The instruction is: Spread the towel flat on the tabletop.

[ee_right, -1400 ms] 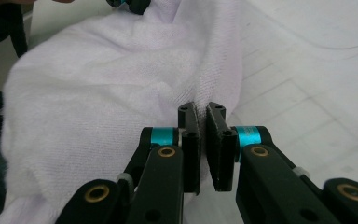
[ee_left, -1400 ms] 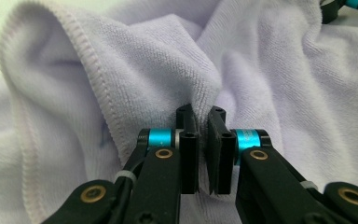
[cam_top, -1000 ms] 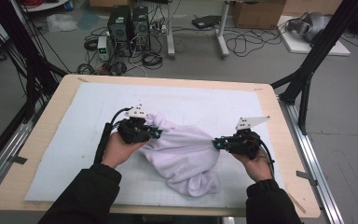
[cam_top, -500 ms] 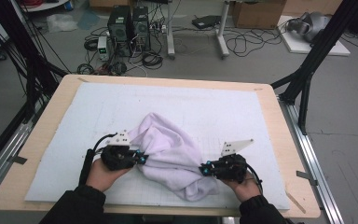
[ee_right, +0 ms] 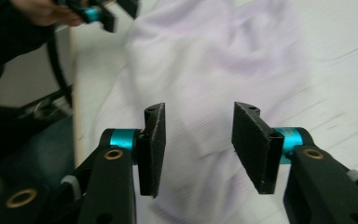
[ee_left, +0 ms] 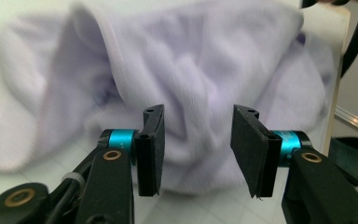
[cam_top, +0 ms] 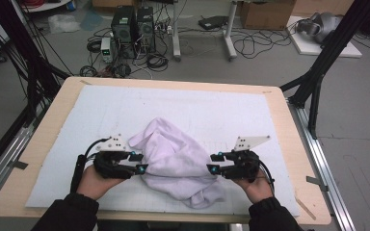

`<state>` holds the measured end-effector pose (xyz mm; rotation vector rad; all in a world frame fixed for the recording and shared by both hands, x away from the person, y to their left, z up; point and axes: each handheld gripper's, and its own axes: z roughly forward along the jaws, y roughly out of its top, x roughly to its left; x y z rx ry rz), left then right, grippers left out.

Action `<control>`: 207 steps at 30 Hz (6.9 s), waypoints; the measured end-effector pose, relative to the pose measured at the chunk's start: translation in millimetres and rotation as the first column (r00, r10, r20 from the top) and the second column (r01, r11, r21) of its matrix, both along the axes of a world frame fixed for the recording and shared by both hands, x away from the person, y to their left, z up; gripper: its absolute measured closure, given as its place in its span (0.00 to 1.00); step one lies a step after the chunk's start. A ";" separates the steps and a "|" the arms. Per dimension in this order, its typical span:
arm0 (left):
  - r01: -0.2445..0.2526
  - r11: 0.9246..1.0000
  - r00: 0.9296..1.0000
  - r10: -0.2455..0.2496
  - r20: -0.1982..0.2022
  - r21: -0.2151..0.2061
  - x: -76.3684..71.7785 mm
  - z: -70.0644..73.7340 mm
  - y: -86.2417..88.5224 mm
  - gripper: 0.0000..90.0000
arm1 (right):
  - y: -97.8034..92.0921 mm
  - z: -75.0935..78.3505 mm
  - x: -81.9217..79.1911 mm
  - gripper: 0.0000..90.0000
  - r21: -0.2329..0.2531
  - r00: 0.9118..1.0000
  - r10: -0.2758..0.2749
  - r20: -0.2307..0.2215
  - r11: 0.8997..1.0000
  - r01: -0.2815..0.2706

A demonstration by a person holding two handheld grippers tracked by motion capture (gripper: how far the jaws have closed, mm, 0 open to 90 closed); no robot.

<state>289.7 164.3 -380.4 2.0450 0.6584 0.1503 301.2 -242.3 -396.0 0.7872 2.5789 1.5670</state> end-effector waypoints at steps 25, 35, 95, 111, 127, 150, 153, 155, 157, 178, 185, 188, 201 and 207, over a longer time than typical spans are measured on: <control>-0.020 0.990 0.998 0.027 -0.051 0.138 59.6 -11.3 -38.1 0.95 | 4.7 -18.6 38.3 0.96 0.029 0.994 0.005 -0.106 1.000 -0.002; -0.042 0.998 0.999 0.042 -0.003 0.052 56.2 11.8 -37.7 0.95 | -36.3 34.0 14.9 0.96 0.025 0.999 -0.051 0.002 0.998 0.050; -0.024 0.990 0.998 0.032 -0.056 0.137 -18.5 -26.5 15.2 0.97 | 12.5 -12.1 -28.9 0.91 -0.038 0.991 0.115 -0.065 0.992 -0.118; -0.081 0.995 0.997 0.082 -0.006 0.061 4.6 -13.8 25.8 0.59 | 10.4 -1.9 1.8 0.60 -0.020 0.998 0.027 -0.063 0.999 -0.028; -0.071 0.984 0.993 0.085 -0.082 0.164 29.6 -40.0 9.5 0.97 | 7.8 -19.5 13.7 0.94 -0.065 0.995 0.025 -0.101 0.997 -0.032; -0.074 0.991 0.996 0.079 -0.039 0.111 11.1 -32.3 25.2 0.68 | -13.2 -14.9 -16.2 0.77 -0.045 0.995 0.031 -0.090 0.998 -0.035; -0.099 0.991 0.995 0.100 -0.013 0.092 22.0 -23.6 21.4 0.65 | -15.2 -3.9 -5.2 0.72 -0.019 0.998 -0.011 -0.063 1.000 0.010; -0.115 0.989 0.993 0.116 -0.006 0.095 29.0 -22.9 18.6 0.65 | -12.4 -6.0 4.9 0.66 -0.031 0.997 -0.042 -0.072 0.999 0.040; -0.140 0.983 0.990 0.140 0.007 0.122 35.5 -25.9 14.1 0.65 | -7.7 -13.4 11.1 0.61 -0.047 0.994 -0.039 -0.098 0.998 0.034; -0.144 0.980 0.988 0.151 -0.039 0.139 52.7 -26.4 1.8 0.94 | -9.8 -3.8 21.7 0.95 -0.029 0.997 -0.045 -0.056 0.999 0.044; -0.196 0.975 0.980 0.193 0.041 0.102 48.9 -6.6 4.2 0.93 | -7.0 39.4 27.0 0.94 -0.025 0.993 -0.095 0.063 0.995 0.097; -0.201 0.970 0.979 0.201 0.015 0.135 49.0 -17.6 10.9 0.93 | 6.4 30.9 28.0 0.94 -0.065 0.995 -0.079 0.055 0.994 0.083; -0.206 0.960 0.974 0.219 -0.051 0.189 50.5 -44.8 26.2 0.90 | 18.8 -14.5 23.8 0.71 -0.087 0.998 -0.020 -0.051 0.996 0.016; -0.222 0.957 0.968 0.239 -0.078 0.185 52.9 -47.9 30.0 0.73 | 6.5 -28.5 27.9 0.79 -0.158 0.992 -0.032 -0.121 0.987 0.013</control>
